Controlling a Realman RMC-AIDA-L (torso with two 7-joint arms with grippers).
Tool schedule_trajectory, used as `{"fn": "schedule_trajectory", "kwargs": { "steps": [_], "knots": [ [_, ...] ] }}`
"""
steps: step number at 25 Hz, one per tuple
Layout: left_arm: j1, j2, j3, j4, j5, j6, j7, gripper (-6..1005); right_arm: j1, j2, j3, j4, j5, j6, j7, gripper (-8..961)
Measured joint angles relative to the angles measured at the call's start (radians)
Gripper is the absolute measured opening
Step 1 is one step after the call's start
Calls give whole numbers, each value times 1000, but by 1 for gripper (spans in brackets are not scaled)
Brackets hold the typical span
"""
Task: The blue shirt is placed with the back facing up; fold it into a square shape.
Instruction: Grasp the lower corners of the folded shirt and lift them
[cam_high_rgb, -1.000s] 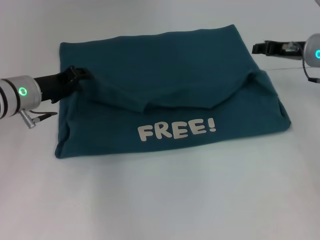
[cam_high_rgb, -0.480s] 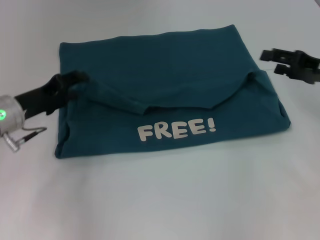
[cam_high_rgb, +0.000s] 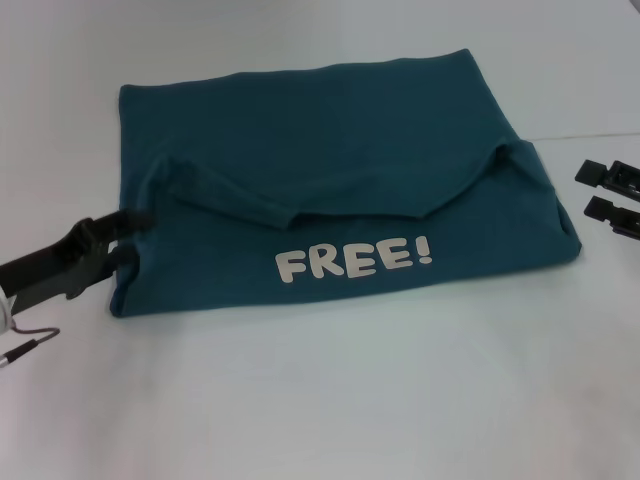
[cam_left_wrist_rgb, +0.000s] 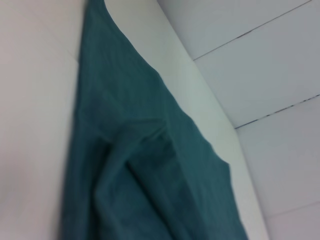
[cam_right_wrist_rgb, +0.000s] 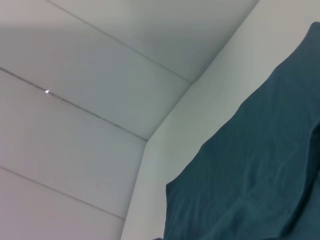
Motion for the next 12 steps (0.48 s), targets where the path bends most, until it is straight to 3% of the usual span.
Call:
{"fn": "schedule_trajectory", "kwargs": {
  "steps": [12],
  "knots": [
    [-7, -4, -12, -56, 57, -108, 108, 662, 12, -2, 0, 0, -4, -15, -22, 836]
  ]
}}
